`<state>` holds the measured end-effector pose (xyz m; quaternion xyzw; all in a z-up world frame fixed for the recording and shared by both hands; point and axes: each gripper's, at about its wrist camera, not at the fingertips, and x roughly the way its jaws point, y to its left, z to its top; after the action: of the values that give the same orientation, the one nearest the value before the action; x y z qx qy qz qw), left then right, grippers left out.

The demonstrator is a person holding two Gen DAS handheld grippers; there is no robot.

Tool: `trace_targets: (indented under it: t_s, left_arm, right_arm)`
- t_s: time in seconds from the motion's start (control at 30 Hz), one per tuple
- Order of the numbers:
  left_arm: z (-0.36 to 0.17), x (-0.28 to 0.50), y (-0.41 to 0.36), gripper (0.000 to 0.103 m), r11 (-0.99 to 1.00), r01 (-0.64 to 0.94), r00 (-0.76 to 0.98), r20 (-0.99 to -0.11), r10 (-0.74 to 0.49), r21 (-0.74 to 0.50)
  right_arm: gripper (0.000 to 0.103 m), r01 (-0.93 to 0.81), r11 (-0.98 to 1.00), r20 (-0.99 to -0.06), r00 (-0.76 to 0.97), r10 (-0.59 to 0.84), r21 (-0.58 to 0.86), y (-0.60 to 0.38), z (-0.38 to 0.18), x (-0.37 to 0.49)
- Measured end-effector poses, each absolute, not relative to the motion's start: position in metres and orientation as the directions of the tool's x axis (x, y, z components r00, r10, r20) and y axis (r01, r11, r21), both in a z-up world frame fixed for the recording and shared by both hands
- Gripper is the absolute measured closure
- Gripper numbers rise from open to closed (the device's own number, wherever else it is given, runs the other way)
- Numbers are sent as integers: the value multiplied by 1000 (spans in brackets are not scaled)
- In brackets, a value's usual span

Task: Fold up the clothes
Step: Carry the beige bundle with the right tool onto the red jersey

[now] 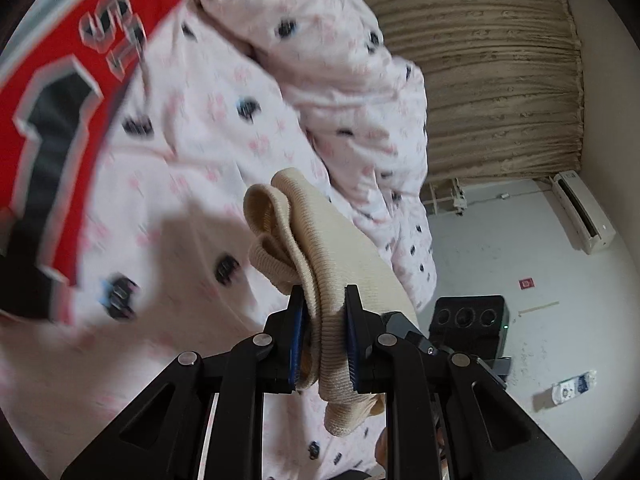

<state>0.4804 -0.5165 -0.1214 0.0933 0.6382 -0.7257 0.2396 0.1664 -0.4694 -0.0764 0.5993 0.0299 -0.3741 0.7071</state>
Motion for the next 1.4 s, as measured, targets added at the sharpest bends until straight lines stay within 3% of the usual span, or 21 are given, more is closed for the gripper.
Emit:
trace_targets:
  t_s: [0.23, 0.4, 0.63, 0.93, 1.0, 1.2, 1.4]
  left_arm:
    - [-70, 584, -563, 87, -61, 560, -773, -495, -397, -826]
    - [-73, 634, -587, 87, -18, 620, -706, -548, -449, -785]
    - [-143, 663, -581, 87, 87, 648, -668, -619, -413, -757]
    - [-160, 662, -554, 86, 84, 632, -674, -600, -430, -770]
    - [-155, 663, -548, 86, 78, 650, -659, -612, -437, -756]
    - [-127, 679, -526, 85, 92, 721, -550, -649, -526, -686]
    - [-112, 666, -505, 85, 58, 668, -589, -574, -569, -742]
  right_arm:
    - [78, 542, 174, -422, 785, -454, 822, -535, -51, 258]
    - [78, 518, 273, -384, 822, -420, 811, -574, -48, 328]
    - [78, 579, 241, -491, 802, -341, 779, -583, -102, 378]
    - [74, 630, 219, -560, 769, -309, 745, -559, -144, 380]
    - [74, 639, 219, -568, 762, -310, 738, -559, -143, 379]
    - [57, 736, 271, -662, 677, -322, 621, -546, -118, 371]
    - [56, 751, 267, -643, 656, -394, 603, -559, -82, 347]
